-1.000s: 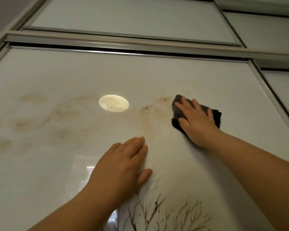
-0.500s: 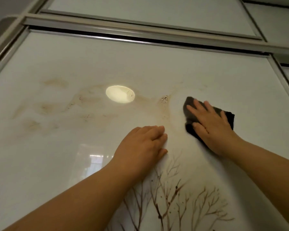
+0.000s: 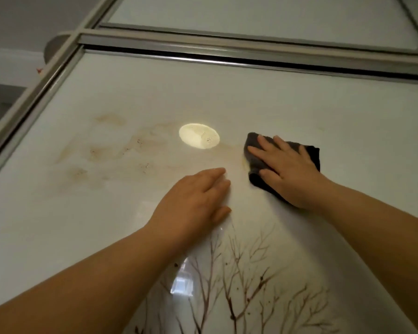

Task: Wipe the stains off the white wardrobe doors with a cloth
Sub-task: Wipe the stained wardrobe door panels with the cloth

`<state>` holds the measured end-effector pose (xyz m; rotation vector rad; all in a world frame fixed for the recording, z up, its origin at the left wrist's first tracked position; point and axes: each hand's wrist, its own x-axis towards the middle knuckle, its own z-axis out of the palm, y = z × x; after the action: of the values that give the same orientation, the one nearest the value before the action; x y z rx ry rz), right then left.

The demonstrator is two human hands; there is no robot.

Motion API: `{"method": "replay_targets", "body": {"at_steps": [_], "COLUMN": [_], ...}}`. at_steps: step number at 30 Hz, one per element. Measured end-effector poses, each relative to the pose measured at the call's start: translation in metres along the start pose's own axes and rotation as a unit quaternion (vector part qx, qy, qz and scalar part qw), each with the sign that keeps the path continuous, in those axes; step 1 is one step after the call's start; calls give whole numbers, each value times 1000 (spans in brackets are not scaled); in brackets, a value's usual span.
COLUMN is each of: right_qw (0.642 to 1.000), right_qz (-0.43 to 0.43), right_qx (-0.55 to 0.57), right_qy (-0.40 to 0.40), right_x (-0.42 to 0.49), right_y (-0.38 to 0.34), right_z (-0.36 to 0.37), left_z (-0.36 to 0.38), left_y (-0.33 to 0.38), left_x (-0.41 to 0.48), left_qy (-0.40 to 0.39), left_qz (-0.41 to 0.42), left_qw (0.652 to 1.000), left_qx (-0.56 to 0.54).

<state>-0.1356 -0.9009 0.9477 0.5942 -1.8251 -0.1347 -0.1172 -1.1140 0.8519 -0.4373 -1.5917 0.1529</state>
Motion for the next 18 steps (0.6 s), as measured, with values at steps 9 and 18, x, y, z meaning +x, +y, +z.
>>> {"method": "replay_targets", "body": {"at_steps": [9,18], "right_qw": [995,1000], "right_qz": [96,2], "right_qx": [12,-13], "right_qy": [33,9], "right_x": [46,-14], "right_y": [-13,-27], "right_z": [0,13], "left_z": [-21,-24], "left_y": [-27,-38], "left_x": [-1,-6], "left_qy": [-71,-65], "left_qz": [-81,-62], "left_qw": [990,992], "left_qx": [89,94]}}
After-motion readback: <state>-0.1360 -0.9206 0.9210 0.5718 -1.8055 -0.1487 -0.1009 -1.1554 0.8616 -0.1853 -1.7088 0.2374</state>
